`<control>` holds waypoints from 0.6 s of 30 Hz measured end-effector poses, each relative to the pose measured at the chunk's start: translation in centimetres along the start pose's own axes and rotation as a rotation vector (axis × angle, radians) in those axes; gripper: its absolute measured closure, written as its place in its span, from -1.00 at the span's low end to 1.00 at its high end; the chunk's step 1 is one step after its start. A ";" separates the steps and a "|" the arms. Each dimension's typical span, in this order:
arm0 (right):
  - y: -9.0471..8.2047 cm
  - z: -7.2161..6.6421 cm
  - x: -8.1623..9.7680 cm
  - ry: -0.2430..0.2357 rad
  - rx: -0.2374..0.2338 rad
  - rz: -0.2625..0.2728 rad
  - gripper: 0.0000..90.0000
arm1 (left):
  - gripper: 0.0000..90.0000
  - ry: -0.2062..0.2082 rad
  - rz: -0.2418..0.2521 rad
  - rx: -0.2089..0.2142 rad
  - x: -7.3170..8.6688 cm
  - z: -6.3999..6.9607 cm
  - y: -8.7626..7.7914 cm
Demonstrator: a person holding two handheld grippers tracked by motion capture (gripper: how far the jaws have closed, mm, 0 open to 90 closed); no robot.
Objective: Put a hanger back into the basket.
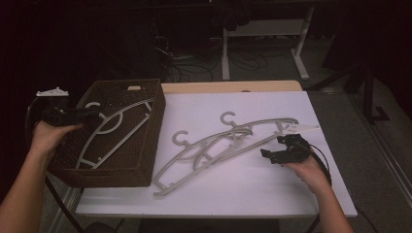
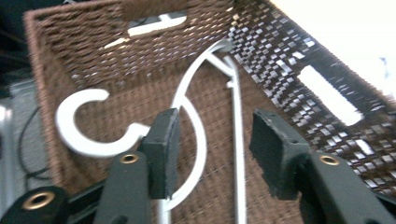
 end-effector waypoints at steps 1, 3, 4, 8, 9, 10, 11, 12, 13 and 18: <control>0.0 0.0 0.0 -0.001 0.000 0.000 -0.72 | 0.05 0.006 0.004 0.014 -0.1 0.2 0.0; 0.0 -0.1 0.0 -0.004 -0.001 -0.002 -0.72 | -0.05 0.012 0.011 0.036 -0.2 0.5 0.0; 0.0 -0.1 0.0 -0.005 -0.001 -0.003 -0.72 | -0.09 0.016 0.018 0.044 -0.3 0.7 0.0; 0.0 -0.1 0.0 -0.005 -0.004 0.000 -0.72 | -0.30 0.021 0.032 0.084 -0.8 1.6 0.1; 0.0 -0.1 0.0 -0.005 -0.004 -0.001 -0.72 | -0.33 0.024 0.035 0.095 -0.9 1.9 0.1; 0.0 -0.1 0.0 -0.006 -0.003 0.000 -0.72 | -0.35 0.023 0.040 0.105 -1.1 2.2 0.1; -0.1 -0.1 0.0 -0.006 -0.004 0.001 -0.72 | -0.39 0.027 0.042 0.115 -1.2 2.5 0.1; -0.1 -0.1 0.0 -0.007 -0.003 0.002 -0.72 | -0.42 0.030 0.046 0.125 -1.4 2.9 0.1; -0.1 -0.1 -0.1 -0.006 -0.004 0.003 -0.72 | -0.44 0.031 0.051 0.133 -1.6 3.3 0.2; -0.1 -0.1 0.0 -0.010 -0.005 0.001 -0.72 | -0.56 0.058 0.065 0.166 -2.6 5.7 0.4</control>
Point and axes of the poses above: each handheld gripper's, and its own axes: y roughly forward along the jaws, x roughly out of its underside, z roughly to its right, the point moved 2 cm from there along y, roughly forward along the jaws, and after that the axes turned 14 degrees about -z, right-handed, at the moved point
